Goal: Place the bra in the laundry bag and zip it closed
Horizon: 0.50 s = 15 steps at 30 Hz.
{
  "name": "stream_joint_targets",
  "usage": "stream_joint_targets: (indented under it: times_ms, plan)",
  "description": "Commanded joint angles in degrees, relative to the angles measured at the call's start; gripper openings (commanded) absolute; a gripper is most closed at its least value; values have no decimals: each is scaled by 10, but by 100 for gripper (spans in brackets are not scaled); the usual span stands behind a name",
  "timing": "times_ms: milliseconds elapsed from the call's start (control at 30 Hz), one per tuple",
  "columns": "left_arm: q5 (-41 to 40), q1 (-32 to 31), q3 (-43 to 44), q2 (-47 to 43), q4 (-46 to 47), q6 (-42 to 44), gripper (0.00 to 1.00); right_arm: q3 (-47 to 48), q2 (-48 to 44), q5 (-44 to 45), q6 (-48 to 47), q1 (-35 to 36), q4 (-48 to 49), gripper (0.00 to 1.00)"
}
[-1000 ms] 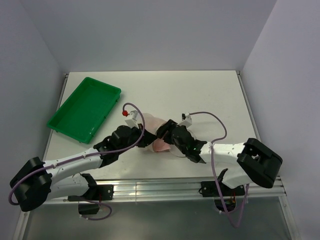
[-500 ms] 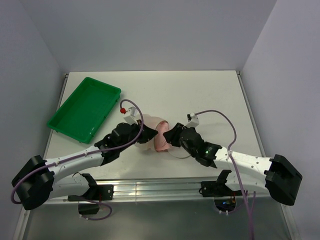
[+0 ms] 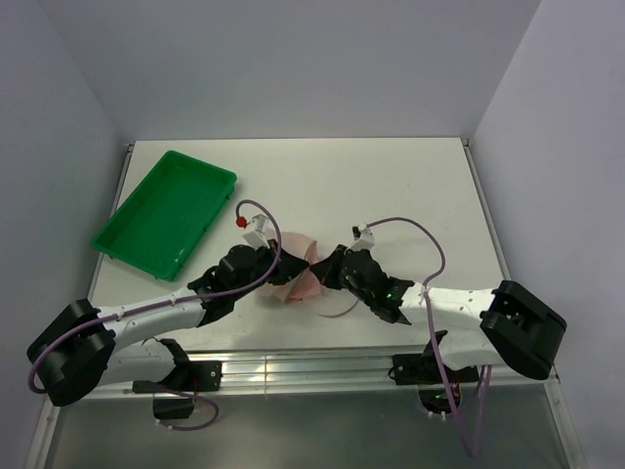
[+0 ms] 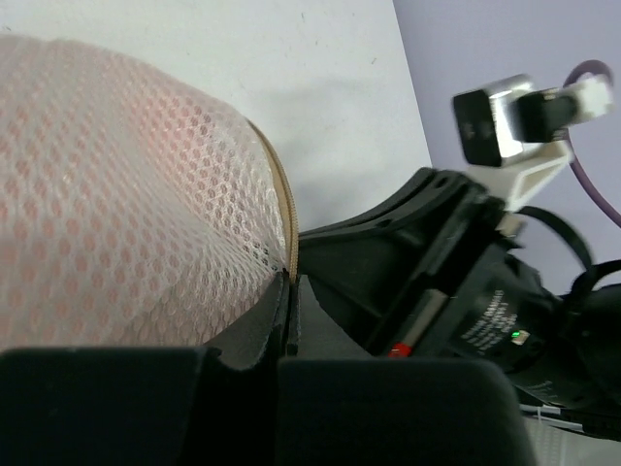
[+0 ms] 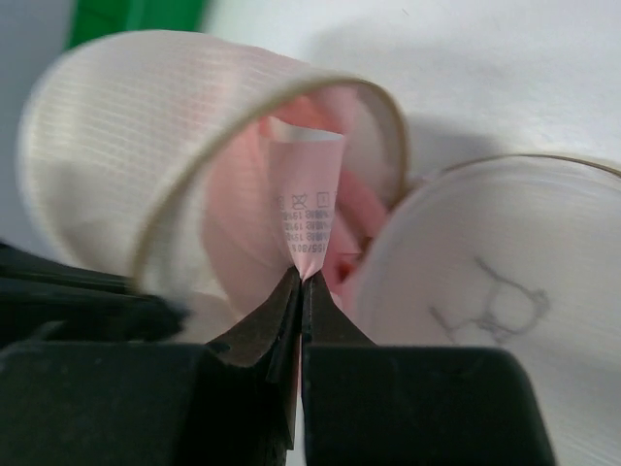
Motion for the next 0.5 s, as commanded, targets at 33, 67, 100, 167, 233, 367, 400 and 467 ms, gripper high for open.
stream_joint_targets:
  times_ms: [33,67,100,167,233,367,400,467]
  plan:
    - [21,1,-6,3,50,-12,0,-25,-39,41,40,6,136,0]
    - [21,1,-6,0,48,-11,0,-34,-62,47,39,8,147,0]
    - [21,1,-6,-3,42,-11,0,-40,-76,57,38,12,153,0]
    - [21,1,-9,-8,47,-10,0,-63,-125,61,36,14,167,0]
    - [28,1,-1,-1,70,-11,0,-81,-163,64,39,15,164,0]
    - [68,-15,41,30,111,-19,0,-110,-299,87,30,20,81,0]
    - [72,-29,52,38,116,-20,0,-108,-321,97,25,20,55,0]
    - [80,-44,71,57,141,-35,0,-86,-360,122,8,21,-31,0]
